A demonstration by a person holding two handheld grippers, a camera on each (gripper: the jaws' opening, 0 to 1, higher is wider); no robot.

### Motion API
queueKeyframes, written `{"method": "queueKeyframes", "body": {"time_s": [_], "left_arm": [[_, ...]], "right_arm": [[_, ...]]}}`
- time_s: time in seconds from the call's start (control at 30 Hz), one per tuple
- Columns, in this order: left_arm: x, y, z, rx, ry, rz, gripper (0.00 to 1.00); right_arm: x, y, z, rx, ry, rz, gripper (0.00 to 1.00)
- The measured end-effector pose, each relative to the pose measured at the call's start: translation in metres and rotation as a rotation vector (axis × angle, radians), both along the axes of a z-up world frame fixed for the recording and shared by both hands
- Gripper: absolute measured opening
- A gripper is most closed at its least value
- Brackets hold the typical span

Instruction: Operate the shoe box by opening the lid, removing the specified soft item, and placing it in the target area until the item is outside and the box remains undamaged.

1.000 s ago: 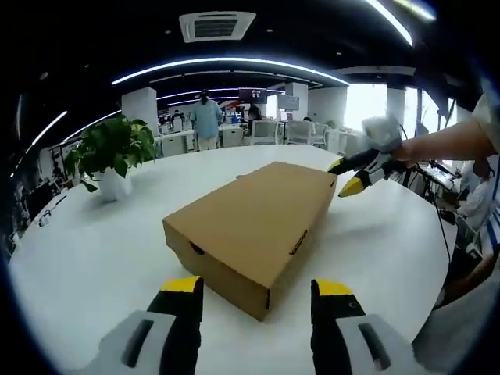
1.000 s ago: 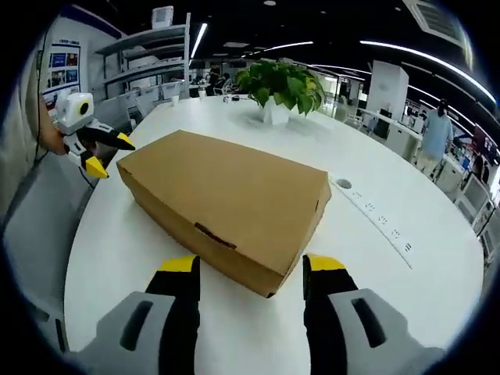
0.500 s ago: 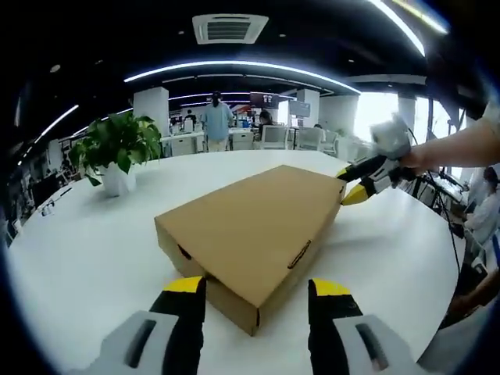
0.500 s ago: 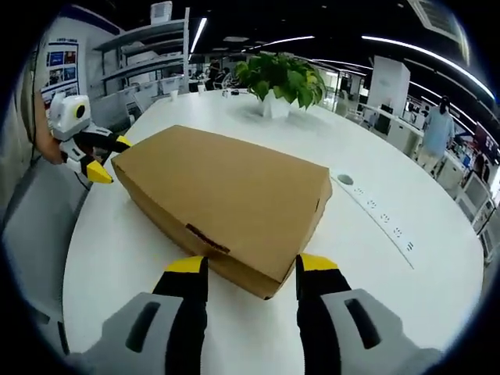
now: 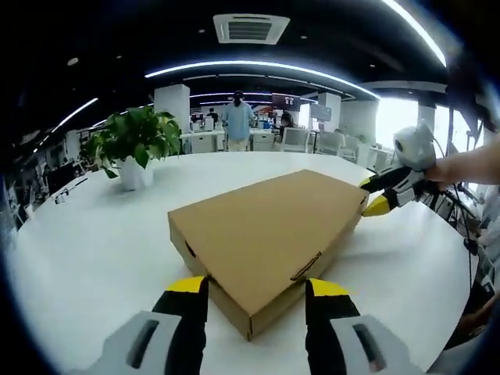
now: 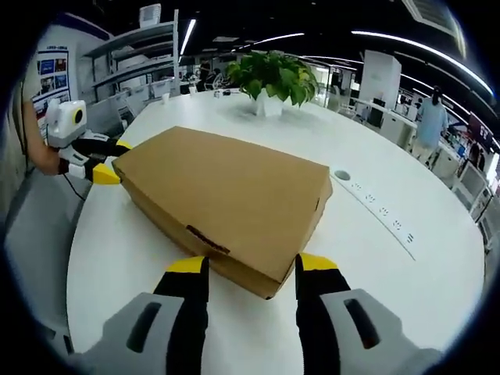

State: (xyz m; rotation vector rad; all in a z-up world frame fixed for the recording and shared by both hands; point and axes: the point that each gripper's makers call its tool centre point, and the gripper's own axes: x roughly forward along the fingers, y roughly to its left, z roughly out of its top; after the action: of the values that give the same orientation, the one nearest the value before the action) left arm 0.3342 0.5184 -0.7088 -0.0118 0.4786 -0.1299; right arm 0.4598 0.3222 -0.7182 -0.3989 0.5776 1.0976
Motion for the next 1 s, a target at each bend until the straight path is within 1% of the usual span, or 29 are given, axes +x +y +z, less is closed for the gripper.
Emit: {"method": "queueKeyframes", "body": {"time_s": [0.4, 0.47, 0.53, 0.63, 0.7, 1.0], "left_arm": [[-0.002, 0.003, 0.000, 0.013, 0.008, -0.018, 0.49], [-0.003, 0.004, -0.001, 0.026, 0.013, -0.027, 0.49], [-0.005, 0.005, -0.001, 0.047, 0.017, -0.038, 0.49], [-0.007, 0.006, -0.001, 0.049, 0.019, -0.042, 0.49], [-0.009, 0.007, -0.002, 0.064, 0.022, -0.051, 0.49], [-0.016, 0.016, -0.002, 0.062, 0.042, -0.061, 0.47]], "right_arm": [[-0.007, 0.000, 0.000, -0.014, 0.008, -0.039, 0.40], [-0.008, 0.000, 0.000, -0.016, 0.011, -0.044, 0.40], [-0.011, 0.000, 0.000, -0.019, 0.013, -0.049, 0.40], [-0.015, 0.001, 0.000, -0.023, 0.017, -0.058, 0.40], [-0.019, 0.002, 0.000, -0.024, 0.018, -0.065, 0.40], [-0.033, 0.005, 0.000, -0.034, 0.026, -0.101, 0.39]]}}
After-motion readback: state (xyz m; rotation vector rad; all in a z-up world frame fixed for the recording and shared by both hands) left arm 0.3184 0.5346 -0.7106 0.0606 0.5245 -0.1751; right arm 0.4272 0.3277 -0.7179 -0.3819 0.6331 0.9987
